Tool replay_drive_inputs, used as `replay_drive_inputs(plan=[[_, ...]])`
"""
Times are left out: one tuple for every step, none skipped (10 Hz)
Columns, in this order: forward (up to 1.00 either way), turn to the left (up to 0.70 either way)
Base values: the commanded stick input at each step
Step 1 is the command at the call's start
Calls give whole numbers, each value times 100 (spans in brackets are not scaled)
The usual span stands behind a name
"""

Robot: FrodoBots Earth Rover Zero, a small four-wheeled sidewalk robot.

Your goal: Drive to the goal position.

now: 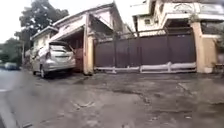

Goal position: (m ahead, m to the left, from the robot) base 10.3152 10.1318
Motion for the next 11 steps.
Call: replay_drive_inputs(plan=[[100,27],[100,27],[100,27],[59,34],[0,45],[0,45],[0,45],[0,45],[0,45],[29,40],[100,27]])
